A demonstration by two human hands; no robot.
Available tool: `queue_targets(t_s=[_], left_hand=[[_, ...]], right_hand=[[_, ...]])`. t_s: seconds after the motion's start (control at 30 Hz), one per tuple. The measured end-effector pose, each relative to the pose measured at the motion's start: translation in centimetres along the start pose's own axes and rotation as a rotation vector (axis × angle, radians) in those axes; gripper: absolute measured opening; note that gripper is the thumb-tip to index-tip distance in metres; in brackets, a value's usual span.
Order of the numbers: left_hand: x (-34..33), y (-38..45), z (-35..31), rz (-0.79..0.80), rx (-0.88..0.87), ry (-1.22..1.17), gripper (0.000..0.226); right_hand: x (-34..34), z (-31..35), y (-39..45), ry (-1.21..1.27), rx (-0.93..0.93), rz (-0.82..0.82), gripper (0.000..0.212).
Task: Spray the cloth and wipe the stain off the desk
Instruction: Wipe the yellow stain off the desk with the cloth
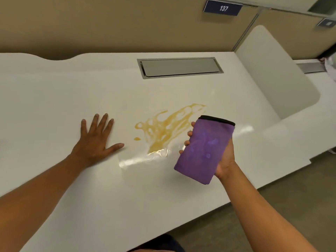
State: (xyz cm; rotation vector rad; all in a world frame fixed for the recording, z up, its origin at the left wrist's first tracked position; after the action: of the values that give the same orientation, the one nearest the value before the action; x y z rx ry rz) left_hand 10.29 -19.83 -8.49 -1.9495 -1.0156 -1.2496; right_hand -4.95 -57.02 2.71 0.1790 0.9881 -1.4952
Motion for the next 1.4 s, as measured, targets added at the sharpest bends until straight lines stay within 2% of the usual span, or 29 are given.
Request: queue_targets(t_s=[0.13, 0.23, 0.33, 0.43, 0.5, 0.6, 0.67, 0.73, 0.83, 1.0, 1.13, 1.3, 1.4], left_hand=[[-0.7, 0.1, 0.7, 0.033, 0.000, 0.037, 0.121], [-0.8, 0.3, 0.8, 0.030, -0.007, 0.059, 0.124], [-0.9, 0.3, 0.8, 0.017, -0.016, 0.092, 0.123], [-1.1, 0.5, 1.0, 0.011, -0.025, 0.113, 0.123], [-1.3, 0.6, 1.1, 0.017, -0.023, 0.116, 0.124], [-1.2, 0.6, 1.2, 0.022, -0.016, 0.105, 0.127], [-1.0, 0.6, 1.1, 0.025, -0.016, 0.110, 0.127], [-0.9, 0.6, 1.0, 0.024, -0.015, 0.112, 0.127], [-0.8, 0.5, 0.9, 0.026, -0.009, 0.117, 0.126], [-0.9, 0.4, 1.0, 0.008, -0.016, 0.119, 0.123], [-1.2, 0.5, 1.2, -0.004, -0.033, 0.128, 0.120], [-1.1, 0.4, 1.5, -0.036, -0.048, 0.169, 0.105], [-0.9, 0.3, 1.3, -0.050, -0.051, 0.188, 0.098]], right_hand=[[0.7, -0.6, -0.8, -0.010, 0.027, -0.078, 0.069], [0.9, -0.1, -0.4, -0.044, 0.083, -0.183, 0.077], [1.0, 1.6, 1.2, -0.103, 0.208, -0.394, 0.085], [0.7, 2.5, 4.3, -0.347, 0.184, -0.710, 0.079], [0.0, 2.4, 6.7, -0.680, 0.143, -0.808, 0.077], [-1.7, 0.1, 9.6, -1.466, 0.146, -0.734, 0.080], [-1.5, -2.3, 10.7, -1.952, 0.141, -0.744, 0.078], [-1.3, -3.9, 10.6, -2.214, 0.223, -0.683, 0.070], [-0.2, -5.0, 9.5, -2.341, 0.208, -0.416, 0.062], [-0.5, -8.2, 6.5, -2.231, 0.140, -0.358, 0.059], [-2.5, -11.7, 5.6, -2.227, 0.226, -0.232, 0.058], [-4.6, -9.8, 11.8, -2.342, 0.320, -0.238, 0.057], [-3.3, -5.4, 14.9, -2.371, 0.273, -0.405, 0.054]])
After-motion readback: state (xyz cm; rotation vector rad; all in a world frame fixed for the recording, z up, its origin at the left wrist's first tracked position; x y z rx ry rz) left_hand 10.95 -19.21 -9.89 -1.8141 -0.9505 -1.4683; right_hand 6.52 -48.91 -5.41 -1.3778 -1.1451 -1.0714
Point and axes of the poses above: each hand's wrist, its own y-axis towards the middle knuckle, its own x-axis out of the back of the hand, z = x × y, the point moved 2 cm from there along y, towards the middle knuckle, and after that the axes turned 11 degrees about -y, right-handed, at the moved point
